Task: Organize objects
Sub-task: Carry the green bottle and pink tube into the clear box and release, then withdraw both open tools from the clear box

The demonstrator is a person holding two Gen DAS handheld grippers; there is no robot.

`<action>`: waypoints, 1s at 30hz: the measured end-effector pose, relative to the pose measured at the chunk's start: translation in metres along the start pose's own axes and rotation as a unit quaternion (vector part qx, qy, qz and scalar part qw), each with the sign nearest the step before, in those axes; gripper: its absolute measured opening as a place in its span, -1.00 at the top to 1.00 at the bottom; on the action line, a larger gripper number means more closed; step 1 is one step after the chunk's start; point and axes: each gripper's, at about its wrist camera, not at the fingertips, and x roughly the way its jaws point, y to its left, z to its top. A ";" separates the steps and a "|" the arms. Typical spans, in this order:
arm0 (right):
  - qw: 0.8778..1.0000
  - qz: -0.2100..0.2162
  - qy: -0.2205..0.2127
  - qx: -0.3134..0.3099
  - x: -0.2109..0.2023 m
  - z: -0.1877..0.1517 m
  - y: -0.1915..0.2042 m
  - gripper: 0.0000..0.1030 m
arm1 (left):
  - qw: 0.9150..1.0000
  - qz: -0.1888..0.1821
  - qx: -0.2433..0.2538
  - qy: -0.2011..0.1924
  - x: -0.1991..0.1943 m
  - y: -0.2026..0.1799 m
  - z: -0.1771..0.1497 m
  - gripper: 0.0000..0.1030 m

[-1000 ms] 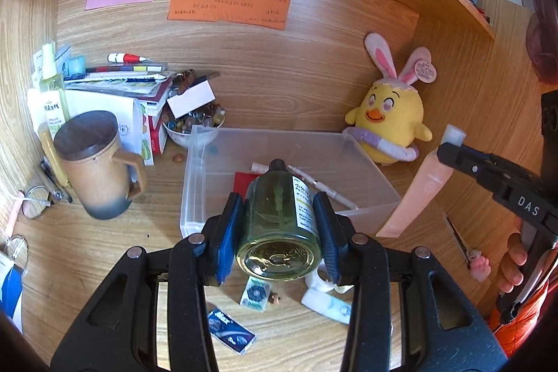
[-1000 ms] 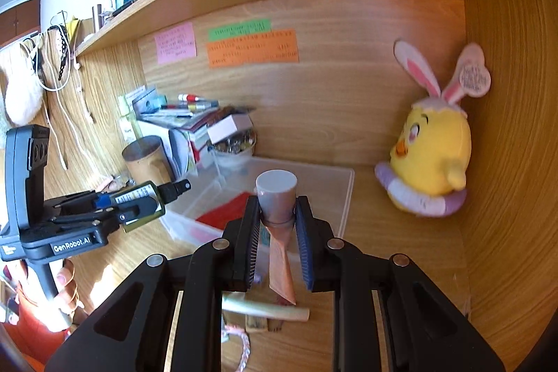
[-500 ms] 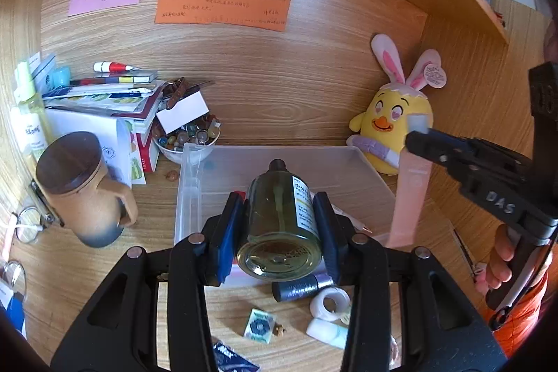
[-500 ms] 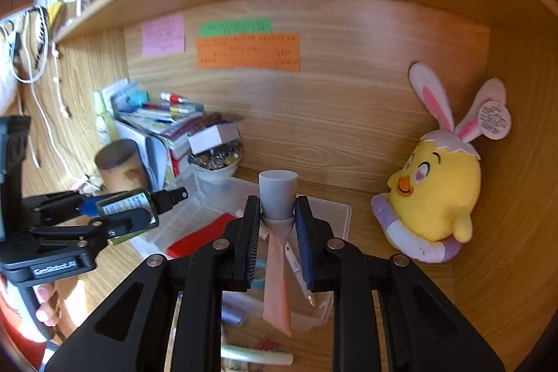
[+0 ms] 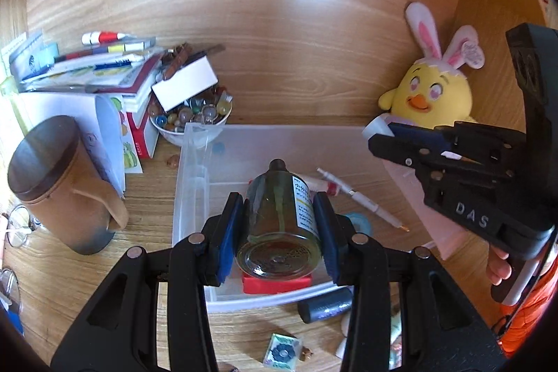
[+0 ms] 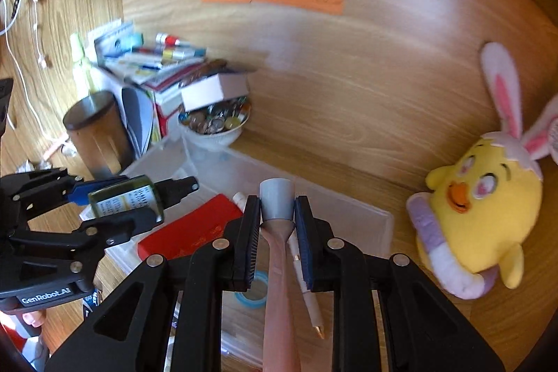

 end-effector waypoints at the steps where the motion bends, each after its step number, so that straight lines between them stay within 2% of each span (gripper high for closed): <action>1: 1.000 0.004 0.005 -0.002 0.004 0.000 0.001 0.65 | 1.000 0.001 0.001 0.003 0.004 0.000 0.000 0.20; 9: 0.999 0.019 0.039 -0.025 0.026 0.003 0.013 0.64 | 1.000 0.005 0.013 0.018 0.020 -0.006 0.000 0.20; 14: 0.998 0.019 0.043 -0.029 0.027 0.003 0.014 0.60 | 1.000 0.001 0.018 0.017 0.016 -0.009 0.001 0.19; 20: 0.999 0.013 0.029 -0.017 0.014 -0.002 0.010 0.25 | 1.000 0.002 0.026 0.005 0.002 -0.013 0.001 0.03; 22: 1.000 0.011 0.021 -0.012 0.006 -0.005 0.008 0.10 | 1.000 0.003 0.031 -0.002 -0.005 -0.016 0.001 -0.09; 26: 1.000 0.005 0.007 0.001 -0.009 -0.013 0.004 -0.07 | 0.999 0.010 0.044 -0.017 -0.019 -0.022 -0.002 -0.23; 30: 1.000 0.001 -0.009 0.024 -0.030 -0.022 -0.001 -0.33 | 0.998 0.018 0.053 -0.041 -0.038 -0.029 -0.006 -0.57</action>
